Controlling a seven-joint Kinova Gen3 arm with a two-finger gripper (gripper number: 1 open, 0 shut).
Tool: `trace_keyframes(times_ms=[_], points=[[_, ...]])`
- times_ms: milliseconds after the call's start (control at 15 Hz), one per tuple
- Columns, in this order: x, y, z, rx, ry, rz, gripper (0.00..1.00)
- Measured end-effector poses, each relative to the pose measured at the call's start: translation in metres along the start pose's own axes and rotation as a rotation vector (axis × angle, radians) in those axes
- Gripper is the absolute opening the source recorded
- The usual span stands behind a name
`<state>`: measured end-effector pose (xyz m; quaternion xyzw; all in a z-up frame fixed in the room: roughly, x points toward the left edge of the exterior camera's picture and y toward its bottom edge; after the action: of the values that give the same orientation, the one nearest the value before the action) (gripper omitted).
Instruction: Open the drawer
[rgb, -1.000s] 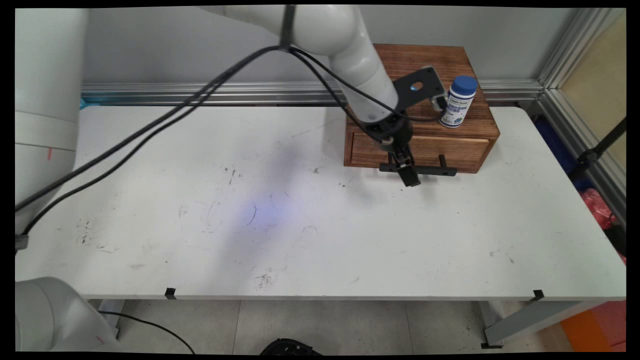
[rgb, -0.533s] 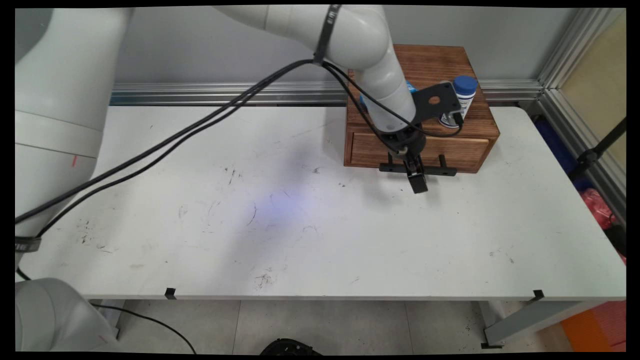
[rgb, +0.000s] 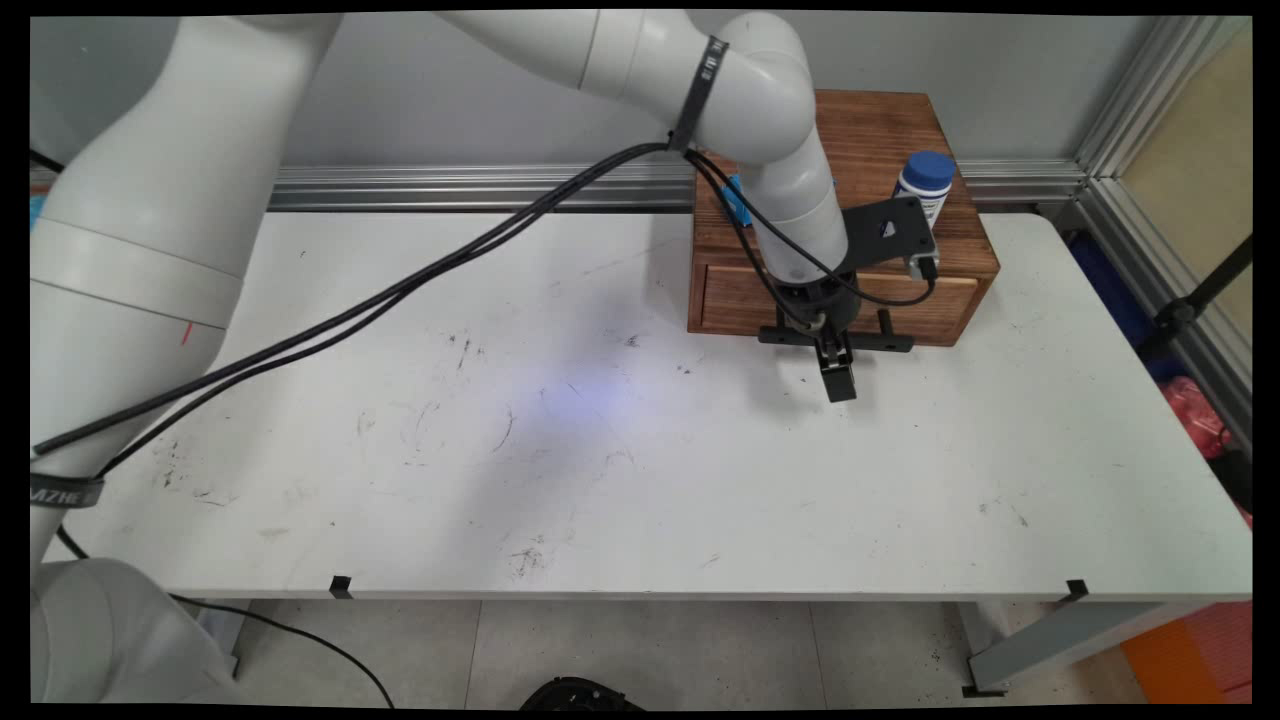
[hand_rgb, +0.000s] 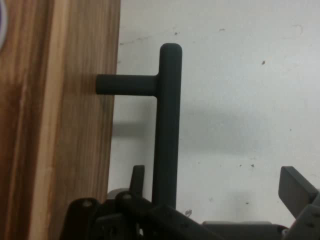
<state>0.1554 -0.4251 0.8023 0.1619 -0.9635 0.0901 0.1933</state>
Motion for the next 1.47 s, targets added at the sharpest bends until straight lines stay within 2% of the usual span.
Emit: trace_keyframes(times_ms=[667, 1467], points=[[0.001, 0.004, 0.025, -0.014, -0.053, 0.033, 1.00], [0.001, 0.044, 0.025, -0.066, -0.075, 0.049, 1.00]])
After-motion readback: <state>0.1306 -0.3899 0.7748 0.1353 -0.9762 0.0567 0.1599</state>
